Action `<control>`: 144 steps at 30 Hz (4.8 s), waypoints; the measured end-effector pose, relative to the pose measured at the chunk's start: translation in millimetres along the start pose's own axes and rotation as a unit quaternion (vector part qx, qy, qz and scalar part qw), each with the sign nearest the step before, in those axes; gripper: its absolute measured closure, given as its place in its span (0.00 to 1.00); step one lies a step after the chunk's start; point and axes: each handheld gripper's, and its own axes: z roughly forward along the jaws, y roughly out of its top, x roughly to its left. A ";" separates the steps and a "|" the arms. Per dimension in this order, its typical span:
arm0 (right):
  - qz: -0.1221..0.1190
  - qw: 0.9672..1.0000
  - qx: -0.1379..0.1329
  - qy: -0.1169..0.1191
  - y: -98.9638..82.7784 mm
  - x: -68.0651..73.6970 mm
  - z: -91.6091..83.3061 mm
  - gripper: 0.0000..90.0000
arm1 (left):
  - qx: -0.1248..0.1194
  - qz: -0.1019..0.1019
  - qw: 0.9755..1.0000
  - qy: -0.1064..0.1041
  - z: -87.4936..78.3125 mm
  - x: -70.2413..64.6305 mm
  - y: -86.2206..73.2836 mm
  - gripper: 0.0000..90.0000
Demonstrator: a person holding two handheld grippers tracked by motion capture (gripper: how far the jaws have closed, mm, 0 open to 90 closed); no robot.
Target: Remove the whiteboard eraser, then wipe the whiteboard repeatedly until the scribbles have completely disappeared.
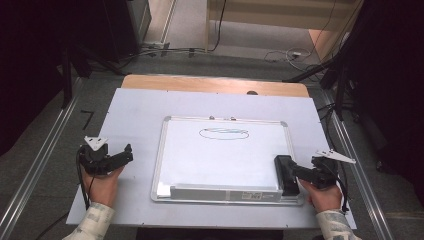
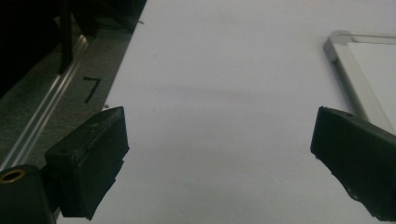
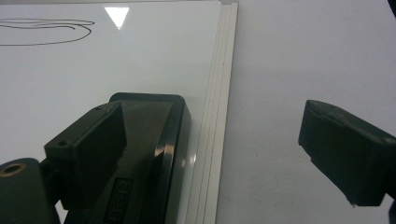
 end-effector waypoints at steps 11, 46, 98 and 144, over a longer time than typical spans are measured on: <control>0.003 1.000 0.003 0.003 -0.8 5.0 -1.4 0.07 | 0.009 0.008 1.000 -0.006 -0.7 -3.6 -2.6 0.05; -0.024 0.999 0.032 -0.009 -4.8 36.7 13.4 0.25 | 0.013 0.008 1.000 -0.008 3.2 -4.9 -3.4 0.05; -0.081 0.996 0.014 -0.029 10.1 49.4 17.9 0.38 | 0.017 -0.012 1.000 -0.014 4.9 3.5 -5.2 0.05; -0.099 0.995 0.000 0.024 50.3 94.8 47.6 0.38 | 0.018 -0.018 0.999 -0.020 5.3 5.1 -4.7 0.05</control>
